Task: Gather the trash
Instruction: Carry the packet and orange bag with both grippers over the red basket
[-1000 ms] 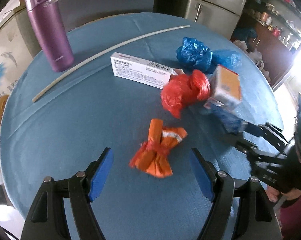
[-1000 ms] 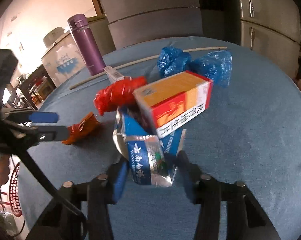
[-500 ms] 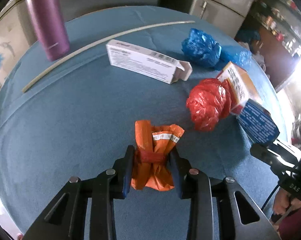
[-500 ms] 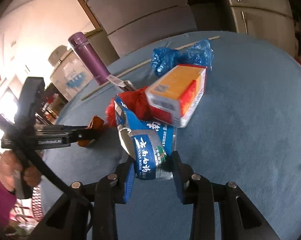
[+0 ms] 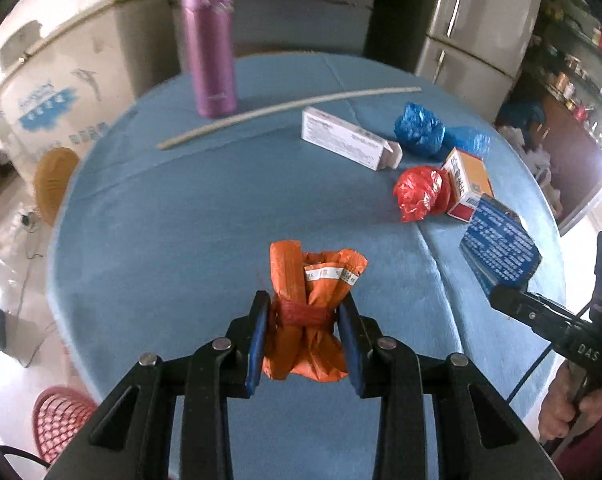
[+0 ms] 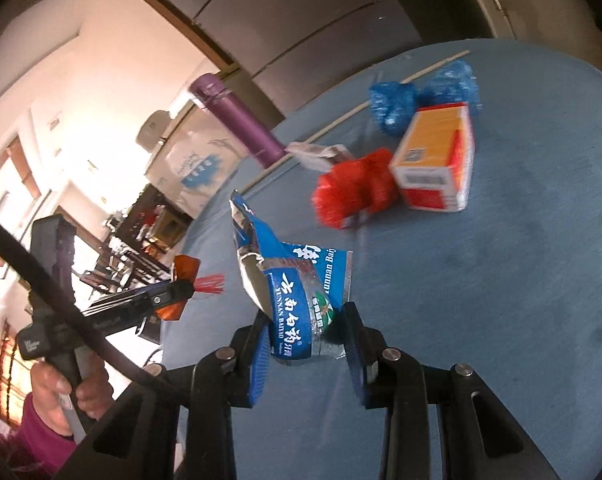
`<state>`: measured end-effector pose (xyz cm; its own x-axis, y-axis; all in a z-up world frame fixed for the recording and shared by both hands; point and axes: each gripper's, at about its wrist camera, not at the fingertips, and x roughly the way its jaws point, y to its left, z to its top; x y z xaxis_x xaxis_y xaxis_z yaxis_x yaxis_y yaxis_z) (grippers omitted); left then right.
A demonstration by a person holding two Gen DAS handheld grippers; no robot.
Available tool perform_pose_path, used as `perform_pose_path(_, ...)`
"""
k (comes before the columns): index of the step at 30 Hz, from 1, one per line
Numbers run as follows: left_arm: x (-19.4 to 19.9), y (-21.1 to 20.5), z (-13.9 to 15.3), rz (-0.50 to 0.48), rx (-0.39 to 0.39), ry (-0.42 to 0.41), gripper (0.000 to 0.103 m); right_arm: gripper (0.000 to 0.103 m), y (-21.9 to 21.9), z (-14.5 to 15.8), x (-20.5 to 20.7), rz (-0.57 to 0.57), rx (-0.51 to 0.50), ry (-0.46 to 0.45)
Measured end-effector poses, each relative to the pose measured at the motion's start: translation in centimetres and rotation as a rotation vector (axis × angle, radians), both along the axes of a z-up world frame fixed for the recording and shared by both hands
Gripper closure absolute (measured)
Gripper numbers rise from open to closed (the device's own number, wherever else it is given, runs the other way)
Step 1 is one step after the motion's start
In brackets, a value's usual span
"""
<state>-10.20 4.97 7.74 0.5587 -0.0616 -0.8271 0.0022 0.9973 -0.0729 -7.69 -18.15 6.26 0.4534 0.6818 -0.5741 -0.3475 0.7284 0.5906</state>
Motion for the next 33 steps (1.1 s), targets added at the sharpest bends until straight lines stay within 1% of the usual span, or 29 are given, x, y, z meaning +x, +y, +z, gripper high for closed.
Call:
perform_pose_path(6, -4.2, 1.9, 3.5, 0.067, 0.009, -0.099, 0.068, 0.067, 2.1, 1.4, -1.8, 0.044, 0.017, -0.021)
perform_pose_path(12, -7.8, 3.5, 5.7, 0.112, 0.035, -0.169, 0.068, 0.067, 4.0, 3.4, -3.8, 0.092, 0.037, -0.055)
perform_pose_path(19, -11.4, 6.2, 6.7, 0.187, 0.046, -0.206, 0.068, 0.067, 5.9, 4.6, -5.2, 0.144, 0.079, -0.063)
perform_pose_path(24, -13.4, 7.8, 7.4, 0.235, 0.063, -0.229, 0.068, 0.067, 7.6, 5.2, -5.9, 0.178, 0.082, -0.067)
perform_pose_path(33, -15.8, 9.1, 8.4, 0.293, 0.134, -0.286, 0.068, 0.067, 10.5, 6.0, -6.6, 0.238, 0.081, -0.075)
